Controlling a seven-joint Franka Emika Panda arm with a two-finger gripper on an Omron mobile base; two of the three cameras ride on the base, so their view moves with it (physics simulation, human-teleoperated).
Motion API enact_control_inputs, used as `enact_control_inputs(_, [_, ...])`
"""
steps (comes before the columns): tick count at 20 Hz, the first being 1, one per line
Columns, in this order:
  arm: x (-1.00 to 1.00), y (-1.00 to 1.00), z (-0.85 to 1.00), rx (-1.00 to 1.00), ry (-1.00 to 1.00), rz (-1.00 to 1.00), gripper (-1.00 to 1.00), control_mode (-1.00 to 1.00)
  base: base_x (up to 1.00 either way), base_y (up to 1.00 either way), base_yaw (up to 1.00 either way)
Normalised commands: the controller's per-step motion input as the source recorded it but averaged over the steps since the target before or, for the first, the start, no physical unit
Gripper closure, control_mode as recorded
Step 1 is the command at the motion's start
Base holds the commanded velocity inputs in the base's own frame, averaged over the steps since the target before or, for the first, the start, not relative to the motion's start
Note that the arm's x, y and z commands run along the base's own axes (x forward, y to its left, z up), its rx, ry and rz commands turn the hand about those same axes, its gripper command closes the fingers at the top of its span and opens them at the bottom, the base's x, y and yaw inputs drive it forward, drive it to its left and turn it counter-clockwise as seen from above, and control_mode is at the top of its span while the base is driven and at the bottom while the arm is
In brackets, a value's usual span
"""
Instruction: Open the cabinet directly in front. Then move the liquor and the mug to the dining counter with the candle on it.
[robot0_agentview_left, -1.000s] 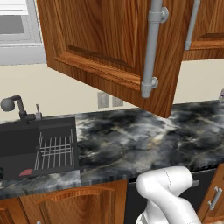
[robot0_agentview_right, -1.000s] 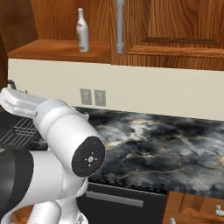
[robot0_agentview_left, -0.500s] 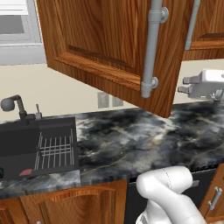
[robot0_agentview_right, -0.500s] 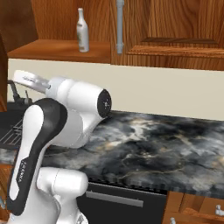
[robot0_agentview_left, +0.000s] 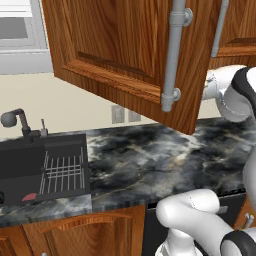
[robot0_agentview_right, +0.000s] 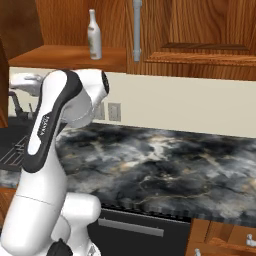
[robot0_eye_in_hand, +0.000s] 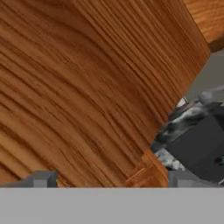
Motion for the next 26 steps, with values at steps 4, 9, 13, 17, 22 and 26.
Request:
enact_control_inputs(4, [-0.12, 1.0, 0.19, -0.14, 0.0, 0.47, -1.0, -1.0, 0.0, 0.0, 0.0])
enact_control_inputs(9, [-0.65, 1.0, 0.15, -0.19, -0.12, 0.22, -1.0, -1.0, 0.0, 0.0, 0.0])
enact_control_inputs(13, [-0.48, 1.0, -0.04, -0.11, -0.37, -0.09, -1.0, -1.0, 0.0, 0.0, 0.0])
enact_control_inputs(17, [0.0, 0.39, -0.04, 0.01, -0.05, -0.08, -1.0, -1.0, 0.0, 0.0, 0.0])
enact_control_inputs(22, [-0.2, -0.8, 0.0, 0.0, -0.1, 0.0, -1.0, -1.0, 0.0, 0.0, 0.0])
enact_control_inputs(26, [-0.34, -1.0, -0.07, -0.06, -0.31, 0.0, -1.0, -1.0, 0.0, 0.0, 0.0])
